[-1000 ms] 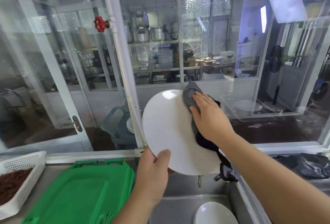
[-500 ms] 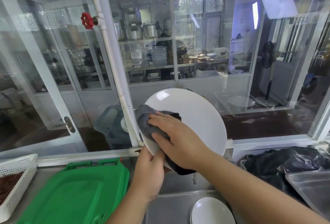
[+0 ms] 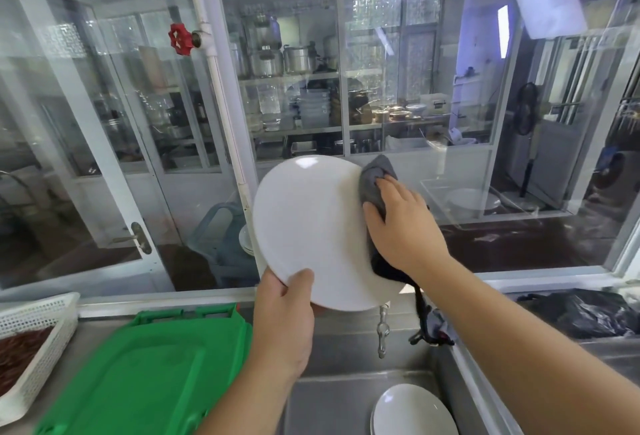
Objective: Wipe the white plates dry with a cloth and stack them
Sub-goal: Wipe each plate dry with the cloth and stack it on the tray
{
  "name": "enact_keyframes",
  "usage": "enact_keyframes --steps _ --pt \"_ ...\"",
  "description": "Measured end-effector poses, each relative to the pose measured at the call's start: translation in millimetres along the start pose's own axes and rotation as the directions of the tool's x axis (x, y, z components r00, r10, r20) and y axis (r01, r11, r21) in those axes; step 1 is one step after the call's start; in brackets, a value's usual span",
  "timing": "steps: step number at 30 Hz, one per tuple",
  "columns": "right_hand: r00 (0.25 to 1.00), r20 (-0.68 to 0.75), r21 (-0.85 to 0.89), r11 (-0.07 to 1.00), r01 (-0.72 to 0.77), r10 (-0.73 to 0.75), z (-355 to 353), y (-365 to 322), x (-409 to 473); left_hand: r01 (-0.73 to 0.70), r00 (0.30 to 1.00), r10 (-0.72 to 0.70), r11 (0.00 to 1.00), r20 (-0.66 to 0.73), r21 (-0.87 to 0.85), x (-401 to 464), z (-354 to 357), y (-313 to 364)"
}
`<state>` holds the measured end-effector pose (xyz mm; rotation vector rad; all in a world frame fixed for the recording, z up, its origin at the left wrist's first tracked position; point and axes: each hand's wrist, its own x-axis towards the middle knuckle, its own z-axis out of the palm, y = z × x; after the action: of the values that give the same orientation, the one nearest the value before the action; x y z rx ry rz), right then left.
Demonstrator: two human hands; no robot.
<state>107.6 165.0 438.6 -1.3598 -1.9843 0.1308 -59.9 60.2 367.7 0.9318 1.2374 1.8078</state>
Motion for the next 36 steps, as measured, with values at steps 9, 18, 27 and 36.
enact_keyframes --steps 9,18,27,36 --pt "0.855 0.152 0.754 0.501 -0.425 0.496 19.6 10.3 -57.6 -0.013 0.999 0.009 0.997 -0.051 -0.081 -0.5 6.7 3.2" --pt "0.7 0.459 0.888 -0.27 -0.371 0.547 46.2 19.8 -57.3 -0.012 0.998 0.011 1.0 0.06 0.017 -10.9 4.9 -9.7" --pt "0.735 0.402 0.886 -0.03 -0.462 0.546 28.3 42.3 -46.5 0.311 0.93 -0.287 0.948 0.231 -0.072 13.3 -20.1 50.1" --pt "0.848 0.35 0.824 0.299 -0.481 0.397 12.7 49.3 -34.4 0.371 0.846 -0.496 0.81 0.194 0.453 68.4 -58.1 93.3"
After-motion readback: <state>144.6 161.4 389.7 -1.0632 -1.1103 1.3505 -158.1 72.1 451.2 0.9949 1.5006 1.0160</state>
